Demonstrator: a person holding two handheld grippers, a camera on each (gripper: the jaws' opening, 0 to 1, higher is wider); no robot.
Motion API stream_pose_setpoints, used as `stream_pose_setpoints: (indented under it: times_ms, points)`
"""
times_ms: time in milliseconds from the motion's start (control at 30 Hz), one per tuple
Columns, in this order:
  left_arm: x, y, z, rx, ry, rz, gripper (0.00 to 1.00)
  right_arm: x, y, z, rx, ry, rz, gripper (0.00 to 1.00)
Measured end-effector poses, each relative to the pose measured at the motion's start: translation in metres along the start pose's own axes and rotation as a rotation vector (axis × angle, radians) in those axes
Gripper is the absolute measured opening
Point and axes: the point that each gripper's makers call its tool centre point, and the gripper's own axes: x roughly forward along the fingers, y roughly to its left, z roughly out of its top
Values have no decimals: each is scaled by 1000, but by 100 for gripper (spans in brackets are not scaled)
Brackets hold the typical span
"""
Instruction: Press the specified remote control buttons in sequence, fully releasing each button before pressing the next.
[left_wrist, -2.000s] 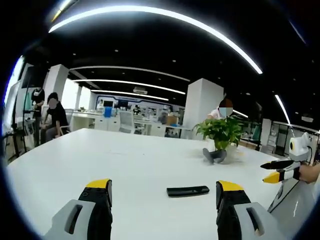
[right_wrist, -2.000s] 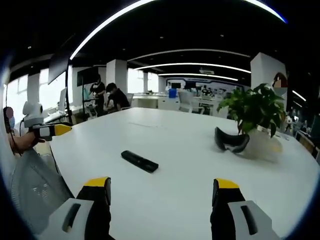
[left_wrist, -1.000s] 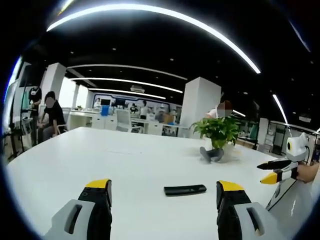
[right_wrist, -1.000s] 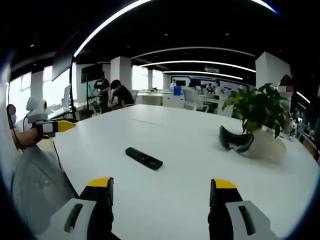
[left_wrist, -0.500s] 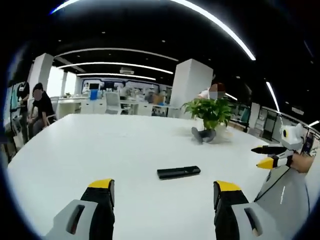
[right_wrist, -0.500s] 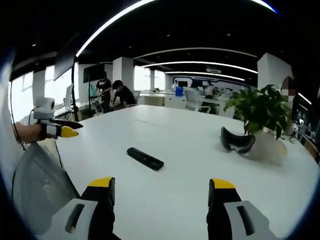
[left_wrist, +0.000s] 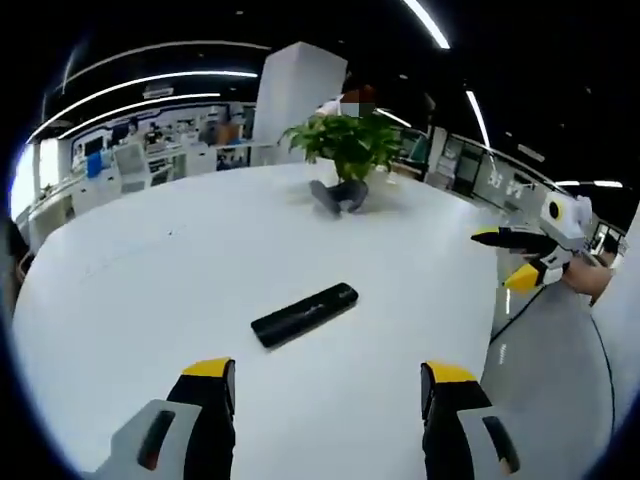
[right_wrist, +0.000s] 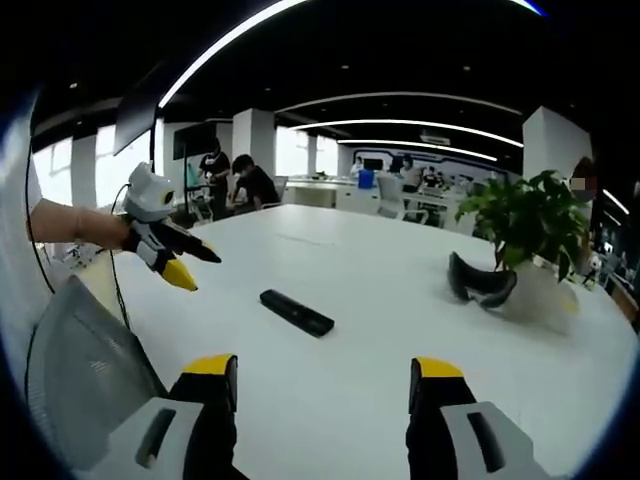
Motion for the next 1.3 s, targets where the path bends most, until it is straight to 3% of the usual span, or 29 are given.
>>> stream_pose_setpoints:
  times_ms: [133, 333, 533, 700, 833, 1200, 1300]
  points:
    - [17, 11, 8, 25, 62, -43, 78, -1, -3, 0, 6, 0, -9, 66]
    - [44, 23, 5, 165, 212, -101, 76, 0, -3, -1, 12, 2, -6, 62]
    - [69, 30, 11, 186, 263, -132, 74, 1, -2, -5, -1, 24, -2, 58]
    - [83, 37, 1, 307, 396, -154, 69, 2, -2, -6, -9, 34, -1, 55]
    - [92, 39, -7, 391, 467, -166, 67, 3, -1, -8, -20, 46, 1, 53]
    - [111, 41, -20, 455, 587, -207, 54, 4, 3, -11, -57, 72, 18, 47]
    - [117, 45, -18, 514, 599, -197, 48, 4, 3, -12, -61, 75, 20, 46]
